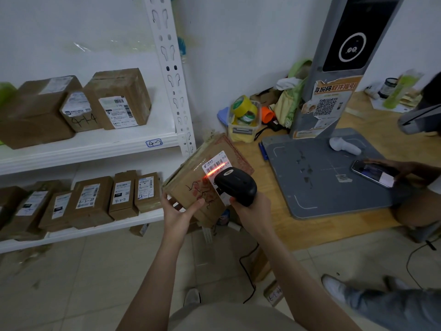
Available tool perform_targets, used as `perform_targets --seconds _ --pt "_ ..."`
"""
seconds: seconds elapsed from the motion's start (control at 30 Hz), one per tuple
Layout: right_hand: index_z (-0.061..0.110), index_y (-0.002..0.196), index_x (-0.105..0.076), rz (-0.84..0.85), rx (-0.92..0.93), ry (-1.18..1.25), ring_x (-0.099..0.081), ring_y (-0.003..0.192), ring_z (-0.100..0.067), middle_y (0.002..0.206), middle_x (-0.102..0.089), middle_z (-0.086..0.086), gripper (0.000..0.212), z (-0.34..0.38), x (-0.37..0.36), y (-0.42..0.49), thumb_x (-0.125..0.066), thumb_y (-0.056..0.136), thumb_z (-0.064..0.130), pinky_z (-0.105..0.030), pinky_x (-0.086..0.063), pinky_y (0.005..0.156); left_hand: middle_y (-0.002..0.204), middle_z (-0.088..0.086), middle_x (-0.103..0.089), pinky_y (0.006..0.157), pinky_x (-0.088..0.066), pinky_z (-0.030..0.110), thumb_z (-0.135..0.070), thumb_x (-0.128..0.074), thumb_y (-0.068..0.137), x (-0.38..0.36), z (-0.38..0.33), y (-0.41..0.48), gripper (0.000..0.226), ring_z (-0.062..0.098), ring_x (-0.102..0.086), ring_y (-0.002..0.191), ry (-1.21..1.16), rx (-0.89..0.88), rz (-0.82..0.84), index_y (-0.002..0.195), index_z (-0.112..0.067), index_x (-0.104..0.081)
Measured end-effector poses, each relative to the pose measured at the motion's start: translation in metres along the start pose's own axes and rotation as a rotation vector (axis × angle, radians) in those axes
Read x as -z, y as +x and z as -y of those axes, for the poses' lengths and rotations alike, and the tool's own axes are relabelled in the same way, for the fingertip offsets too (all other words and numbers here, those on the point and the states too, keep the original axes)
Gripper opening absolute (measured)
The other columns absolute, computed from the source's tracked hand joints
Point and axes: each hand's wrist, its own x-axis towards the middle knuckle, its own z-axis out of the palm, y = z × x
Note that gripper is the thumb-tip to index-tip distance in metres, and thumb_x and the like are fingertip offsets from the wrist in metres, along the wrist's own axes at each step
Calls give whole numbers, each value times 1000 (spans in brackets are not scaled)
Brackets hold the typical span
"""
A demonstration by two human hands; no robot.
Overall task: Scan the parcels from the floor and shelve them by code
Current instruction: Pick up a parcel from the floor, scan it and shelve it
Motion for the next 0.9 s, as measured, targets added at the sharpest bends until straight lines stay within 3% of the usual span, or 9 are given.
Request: perform_targets --seconds 0.2,0.27,0.33,0.43,0.57,0.67,0.83,0.9 --pt "17 66 -52 -41 -22 62 -52 52 5 60 -53 5 30 -12 8 2 -69 88 5 -12 -39 49 130 0 -53 79 -48 21 -6 -84 76 -2 2 2 100 1 -56 100 -65 35 -15 154 -21 -23" --pt "16 76 -58 -76 -53 64 -56 60 3 68 -58 6 18 -22 15 7 -69 88 9 -11 -41 52 137 1 -53 82 -48 21 -8 -85 74 -1 6 5 101 7 -57 108 -105 53 -36 154 -22 -25" --pt "16 92 -60 -122 -98 52 -56 68 0 77 -60 8 11 -35 23 12 -69 90 11 -11 -42 55 143 2 -51 95 -48 30 -12 -88 71 2 9 7 103 15 -54 121 -125 73 -67 153 -22 -26" --pt "11 104 -57 -188 -207 -24 -54 72 -5 82 -59 5 17 -65 38 22 -66 90 7 -12 -38 52 143 1 -51 107 -46 47 -12 -89 70 4 13 7 103 19 -52 127 -146 90 -95 151 -23 -27" --pt "2 120 -54 -171 -413 -139 -65 91 -31 99 -66 -16 35 -121 49 37 -64 87 9 -31 -46 66 138 0 -53 105 -48 49 -8 -85 75 5 18 6 97 21 -55 125 -168 121 -126 151 -25 -28" --pt "0 115 -53 -101 -498 -195 -63 89 -34 91 -61 -15 31 -153 52 46 -61 85 5 -32 -46 65 138 3 -55 100 -50 45 -9 -84 77 6 20 5 96 23 -57 124 -194 165 -144 152 -23 -26" --pt "-3 111 -57 -20 -565 -274 -53 68 -21 79 -53 -8 27 -183 50 49 -55 85 -2 -23 -33 50 139 6 -55 107 -46 55 -9 -83 78 11 22 6 95 23 -57 124 -202 173 -167 153 -19 -25" --pt "-3 114 -56 -12 -567 -273 -53 71 -23 81 -53 -9 29 -187 46 51 -56 85 -2 -24 -35 51 139 6 -55 106 -47 55 -9 -83 78 14 22 6 93 24 -57 125 -207 175 -179 151 -19 -27"
